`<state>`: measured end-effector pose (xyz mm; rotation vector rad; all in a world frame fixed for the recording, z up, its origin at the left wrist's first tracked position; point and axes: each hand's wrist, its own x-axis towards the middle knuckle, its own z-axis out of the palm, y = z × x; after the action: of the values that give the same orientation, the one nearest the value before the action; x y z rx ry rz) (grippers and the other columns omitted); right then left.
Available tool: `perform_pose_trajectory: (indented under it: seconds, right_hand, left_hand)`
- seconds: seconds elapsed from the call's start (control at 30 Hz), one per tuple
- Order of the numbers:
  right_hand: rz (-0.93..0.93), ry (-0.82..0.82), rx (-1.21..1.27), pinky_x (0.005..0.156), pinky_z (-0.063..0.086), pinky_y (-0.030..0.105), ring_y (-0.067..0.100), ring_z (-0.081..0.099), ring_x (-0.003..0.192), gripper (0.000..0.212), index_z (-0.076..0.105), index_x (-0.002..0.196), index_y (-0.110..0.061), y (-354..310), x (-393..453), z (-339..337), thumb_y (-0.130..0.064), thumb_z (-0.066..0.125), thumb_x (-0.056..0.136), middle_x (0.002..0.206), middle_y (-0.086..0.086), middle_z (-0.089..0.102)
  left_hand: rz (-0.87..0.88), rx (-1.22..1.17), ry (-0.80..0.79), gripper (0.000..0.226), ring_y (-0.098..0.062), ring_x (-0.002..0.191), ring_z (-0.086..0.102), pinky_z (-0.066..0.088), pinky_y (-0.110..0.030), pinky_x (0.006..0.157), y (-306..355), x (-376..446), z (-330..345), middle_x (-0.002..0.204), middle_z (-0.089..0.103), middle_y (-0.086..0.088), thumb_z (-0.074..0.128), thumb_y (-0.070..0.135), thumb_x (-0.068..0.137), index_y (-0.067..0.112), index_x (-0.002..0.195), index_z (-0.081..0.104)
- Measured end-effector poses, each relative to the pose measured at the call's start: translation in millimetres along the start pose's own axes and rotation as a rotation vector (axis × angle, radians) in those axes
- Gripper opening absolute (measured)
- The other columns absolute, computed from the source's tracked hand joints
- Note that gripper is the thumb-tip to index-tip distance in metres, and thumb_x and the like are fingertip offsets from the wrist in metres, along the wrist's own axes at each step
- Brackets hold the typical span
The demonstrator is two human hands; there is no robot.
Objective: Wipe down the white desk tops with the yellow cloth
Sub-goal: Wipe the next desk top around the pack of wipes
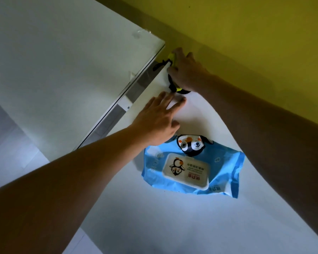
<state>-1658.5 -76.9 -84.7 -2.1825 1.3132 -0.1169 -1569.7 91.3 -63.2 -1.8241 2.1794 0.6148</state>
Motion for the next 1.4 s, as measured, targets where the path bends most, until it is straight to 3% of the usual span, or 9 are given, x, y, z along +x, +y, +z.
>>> perform_pose_trajectory:
  seconds: [0.13, 0.37, 0.6, 0.7, 0.83, 1.0, 1.13, 1.23, 1.4]
  right_hand:
    - [0.001, -0.058, 0.076, 0.077, 0.043, 0.041, 0.043, 0.057, 0.107, 0.051, 0.029, 0.152, -0.023, 21, -13, -8, -0.039, 0.043, 0.106, 0.132, 0.02, 0.047]
    - [0.09, 0.08, 0.094, 0.083, 0.055, 0.056, 0.043, 0.06, 0.096, 0.035, 0.045, 0.135, -0.024, 103, -105, -22, -0.039, 0.046, 0.104, 0.111, 0.017, 0.055]
    - [0.092, 0.096, -0.022, 0.077, 0.047, 0.045, 0.034, 0.053, 0.094, 0.045, 0.037, 0.143, -0.018, 89, -95, -16, -0.044, 0.035, 0.106, 0.121, 0.019, 0.051]
    - [0.107, 0.051, 0.008, 0.088, 0.048, 0.05, 0.042, 0.054, 0.116, 0.052, 0.034, 0.148, -0.019, 48, -43, -2, -0.047, 0.031, 0.103, 0.137, 0.019, 0.047]
    - [0.105, 0.054, 0.012, 0.076, 0.039, 0.039, 0.041, 0.059, 0.112, 0.043, 0.035, 0.146, -0.019, 31, -39, -5, -0.04, 0.034, 0.108, 0.13, 0.016, 0.05]
    - [0.129, 0.103, -0.021, 0.075, 0.042, 0.041, 0.04, 0.059, 0.107, 0.045, 0.036, 0.147, -0.022, 98, -125, -21, -0.044, 0.031, 0.108, 0.126, 0.016, 0.05]
    - [0.202, 0.161, -0.224, 0.091, 0.042, 0.048, 0.032, 0.057, 0.106, 0.062, 0.038, 0.142, -0.02, 154, -205, -37, -0.06, 0.012, 0.103, 0.125, 0.01, 0.054]
    - [0.234, 0.222, -0.183, 0.092, 0.043, 0.049, 0.036, 0.052, 0.108, 0.044, 0.043, 0.136, -0.017, 160, -213, -36, -0.046, 0.03, 0.107, 0.122, 0.015, 0.052]
    - [0.15, 0.173, -0.114, 0.092, 0.051, 0.051, 0.034, 0.053, 0.11, 0.039, 0.045, 0.137, -0.013, 121, -160, -25, -0.036, 0.033, 0.108, 0.127, 0.016, 0.044]
  left_hand:
    - [-0.057, -0.032, -0.006, 0.075, -0.034, 0.161, -0.006, 0.005, -0.049, 0.131, 7, -2, -5, 0.175, -0.012, -0.012, 0.04, 0.042, 0.109, 0.026, 0.168, -0.004]
    - [-0.098, -0.008, -0.029, 0.079, -0.038, 0.161, -0.004, 0.009, -0.056, 0.131, 15, 1, -8, 0.174, -0.009, -0.016, 0.025, 0.058, 0.101, 0.024, 0.167, -0.001]
    - [-0.109, -0.058, -0.048, 0.082, -0.036, 0.161, -0.008, 0.001, -0.049, 0.131, 22, 1, -14, 0.173, -0.017, -0.014, 0.046, 0.046, 0.107, 0.027, 0.167, -0.007]
    - [-0.1, -0.006, -0.052, 0.082, -0.04, 0.16, -0.002, 0.008, -0.053, 0.13, 24, 3, -16, 0.174, -0.012, -0.017, 0.046, 0.049, 0.106, 0.024, 0.168, -0.003]
    - [-0.098, 0.024, -0.074, 0.081, -0.043, 0.16, 0.003, 0.015, -0.055, 0.129, 26, 4, -19, 0.174, -0.008, -0.019, 0.042, 0.052, 0.107, 0.02, 0.168, 0.0]
    - [-0.117, 0.025, -0.031, 0.08, -0.048, 0.156, 0.018, 0.028, -0.057, 0.123, 27, 3, -25, 0.171, 0.009, -0.024, 0.032, 0.06, 0.102, 0.015, 0.165, 0.014]
    - [-0.206, -0.042, 0.021, 0.061, -0.046, 0.139, 0.042, 0.043, -0.055, 0.109, 50, 13, -33, 0.155, 0.037, -0.027, 0.049, 0.046, 0.105, 0.01, 0.152, 0.036]
    - [-0.071, -0.094, 0.074, 0.049, -0.04, 0.141, 0.041, 0.043, -0.053, 0.108, 76, 18, -38, 0.16, 0.034, -0.019, 0.05, 0.036, 0.106, 0.014, 0.149, 0.045]
    - [0.087, 0.012, 0.079, 0.042, -0.033, 0.137, 0.043, 0.042, -0.05, 0.107, 110, 23, -26, 0.152, 0.046, -0.011, 0.043, 0.031, 0.104, 0.011, 0.14, 0.051]
